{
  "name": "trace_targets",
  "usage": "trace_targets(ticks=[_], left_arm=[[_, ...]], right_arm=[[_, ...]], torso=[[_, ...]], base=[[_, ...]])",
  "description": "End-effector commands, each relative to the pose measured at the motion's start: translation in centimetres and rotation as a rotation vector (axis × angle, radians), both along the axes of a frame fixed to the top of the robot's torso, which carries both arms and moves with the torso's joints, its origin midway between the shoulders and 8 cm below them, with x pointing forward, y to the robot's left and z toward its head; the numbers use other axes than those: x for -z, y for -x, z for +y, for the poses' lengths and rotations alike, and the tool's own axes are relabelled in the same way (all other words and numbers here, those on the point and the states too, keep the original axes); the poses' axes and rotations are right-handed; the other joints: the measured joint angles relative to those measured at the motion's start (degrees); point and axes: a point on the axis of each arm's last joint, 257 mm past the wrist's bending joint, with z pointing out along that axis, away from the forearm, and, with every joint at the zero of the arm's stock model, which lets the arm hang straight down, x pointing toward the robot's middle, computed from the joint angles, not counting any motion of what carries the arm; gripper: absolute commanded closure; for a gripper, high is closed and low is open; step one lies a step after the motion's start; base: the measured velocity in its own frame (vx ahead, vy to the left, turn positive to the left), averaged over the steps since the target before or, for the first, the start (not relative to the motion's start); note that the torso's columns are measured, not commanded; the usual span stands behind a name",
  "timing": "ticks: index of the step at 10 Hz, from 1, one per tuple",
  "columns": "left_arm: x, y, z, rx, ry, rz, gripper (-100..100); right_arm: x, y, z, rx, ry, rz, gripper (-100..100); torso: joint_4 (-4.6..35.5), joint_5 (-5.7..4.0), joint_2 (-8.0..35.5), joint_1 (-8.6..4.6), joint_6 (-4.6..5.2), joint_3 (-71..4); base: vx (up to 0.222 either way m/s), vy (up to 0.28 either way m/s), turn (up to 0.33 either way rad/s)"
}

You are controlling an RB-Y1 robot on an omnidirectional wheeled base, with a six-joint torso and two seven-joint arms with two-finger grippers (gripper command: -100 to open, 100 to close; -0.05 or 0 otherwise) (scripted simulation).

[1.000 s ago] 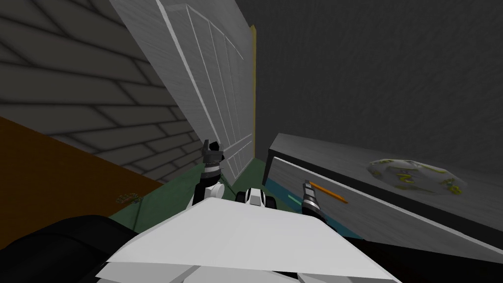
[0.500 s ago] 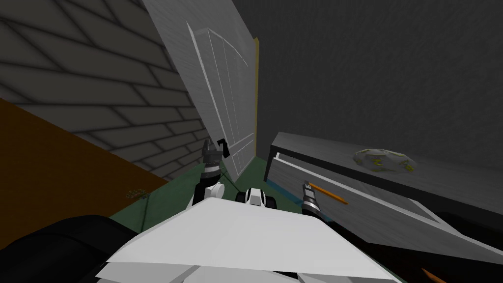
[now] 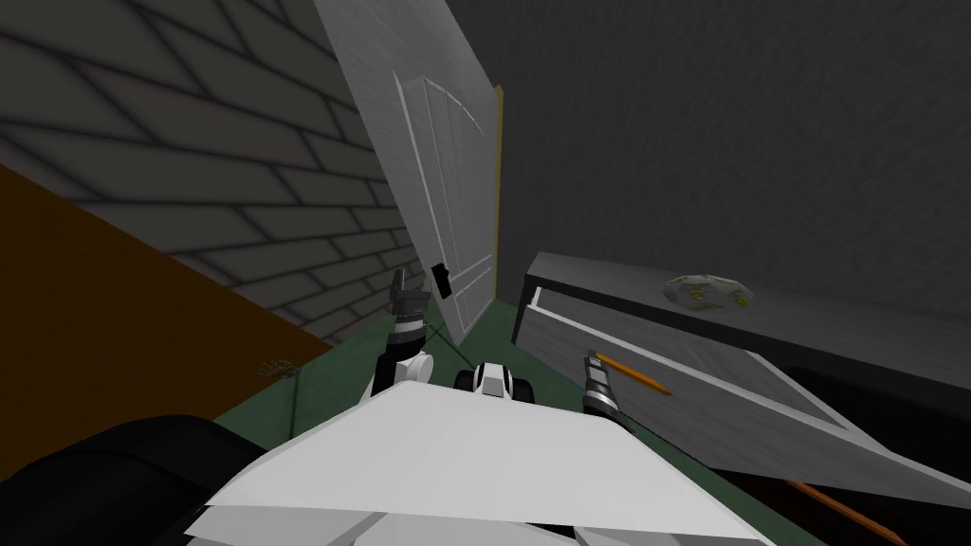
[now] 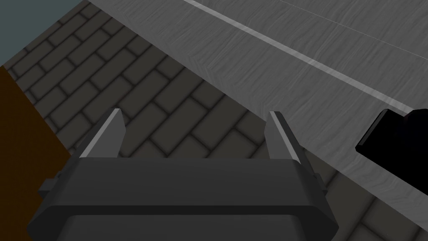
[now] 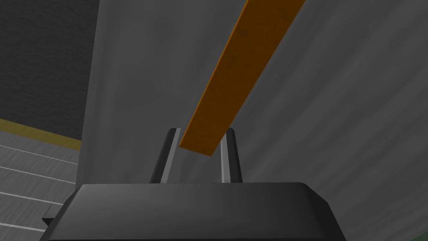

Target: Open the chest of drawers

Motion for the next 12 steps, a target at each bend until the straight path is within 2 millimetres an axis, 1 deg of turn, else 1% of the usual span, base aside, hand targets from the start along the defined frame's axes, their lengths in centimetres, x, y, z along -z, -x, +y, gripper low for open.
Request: trace_targets(ticks=[1,7,9,10,11,12], left_arm=[[0.0,0.0,0.0,0.0,0.0,0.0,0],[0.0,0.0,0.0,0.0,0.0,0.0,0],[0.0,0.0,0.0,0.0,0.0,0.0,0],[0.0,0.0,0.0,0.0,0.0,0.0,0],[0.0,0.0,0.0,0.0,0.0,0.0,0],[0.0,0.0,0.0,0.0,0.0,0.0,0]], right_arm=[[-1.0,0.5,-0.7,-0.005,-0.001,0.0,-100],[-4.2,1.8,-1.9,-0.035,-0.003,0.0,-100],[-5.4,2.2,-2.1,-0.051,-0.003,0.0,-100],[-4.4,2.4,-1.9,-0.046,-0.015,0.017,-100],[-4.2,2.5,-1.9,-0.048,-0.017,0.024,0],[-4.0,2.6,-2.0,-0.047,-0.019,0.03,0]], torso=[[-0.1,-0.08,-0.3,-0.03,0.03,-0.2],[-0.1,-0.17,0.2,0.04,0.02,0.2],[0.1,0.13,0.3,0.32,0.01,0.2],[0.2,0.36,0.5,0.51,0.05,0.1],[0.2,0.24,0.5,0.49,-0.02,0.2],[0.1,0.13,0.4,0.38,-0.02,0.2]], base=[[0.035,0.033,-0.047],[0.046,0.031,-0.047],[0.039,0.036,-0.053],[0.02,0.007,-0.019],[0.005,-0.005,-0.003],[0.0,0.0,0.0]])
